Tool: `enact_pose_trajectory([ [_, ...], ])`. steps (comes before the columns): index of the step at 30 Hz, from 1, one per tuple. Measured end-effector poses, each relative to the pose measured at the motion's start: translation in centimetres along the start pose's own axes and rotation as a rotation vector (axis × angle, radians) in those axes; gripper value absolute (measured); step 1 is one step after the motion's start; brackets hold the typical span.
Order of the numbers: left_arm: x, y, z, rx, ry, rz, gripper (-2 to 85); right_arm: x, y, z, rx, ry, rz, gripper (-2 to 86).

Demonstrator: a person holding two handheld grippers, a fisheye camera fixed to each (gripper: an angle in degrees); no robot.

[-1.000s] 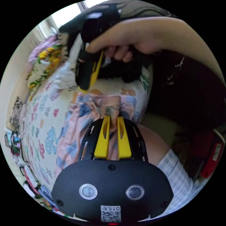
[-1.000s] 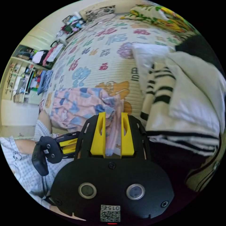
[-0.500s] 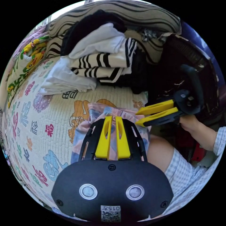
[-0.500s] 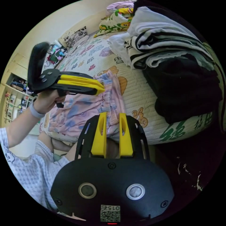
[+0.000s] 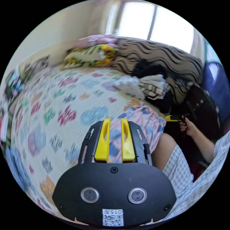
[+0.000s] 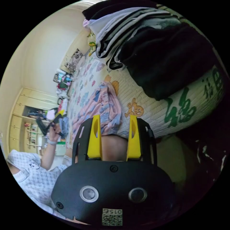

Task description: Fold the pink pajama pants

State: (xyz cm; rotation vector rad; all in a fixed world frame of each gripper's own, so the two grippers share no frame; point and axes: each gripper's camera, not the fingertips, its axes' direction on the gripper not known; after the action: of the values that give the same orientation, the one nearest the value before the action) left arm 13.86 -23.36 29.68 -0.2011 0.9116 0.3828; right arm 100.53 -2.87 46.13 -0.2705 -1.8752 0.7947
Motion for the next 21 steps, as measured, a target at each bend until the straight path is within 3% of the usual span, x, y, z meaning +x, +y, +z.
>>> enact_pose_trajectory([
  [2,-8.1,4.8,-2.5,-0.066,0.009,-0.271,13.9,0.7,-1.4,-0.1,-0.004,-0.019,0.025,17.5],
  [5,-13.7,9.5,-4.1,-0.121,0.131,-0.431,15.4,0.3,-3.5,0.3,-0.068,0.077,0.024,17.9],
  [11,-17.0,11.7,-1.8,-0.232,0.437,-0.500,14.2,-1.0,-6.4,-0.2,-0.178,0.190,0.003,16.2],
  [14,-18.4,10.8,-1.6,-0.304,0.383,-0.492,7.2,-1.4,-7.8,0.3,-0.240,0.236,0.004,14.1],
  [16,-20.2,9.9,-2.0,-0.319,0.460,-0.491,4.1,-1.8,-8.6,0.6,-0.286,0.263,-0.015,12.9],
  [21,-26.1,7.7,-7.8,-0.273,0.540,-0.424,2.6,-3.9,-9.3,1.0,-0.354,0.107,-0.034,7.1],
])
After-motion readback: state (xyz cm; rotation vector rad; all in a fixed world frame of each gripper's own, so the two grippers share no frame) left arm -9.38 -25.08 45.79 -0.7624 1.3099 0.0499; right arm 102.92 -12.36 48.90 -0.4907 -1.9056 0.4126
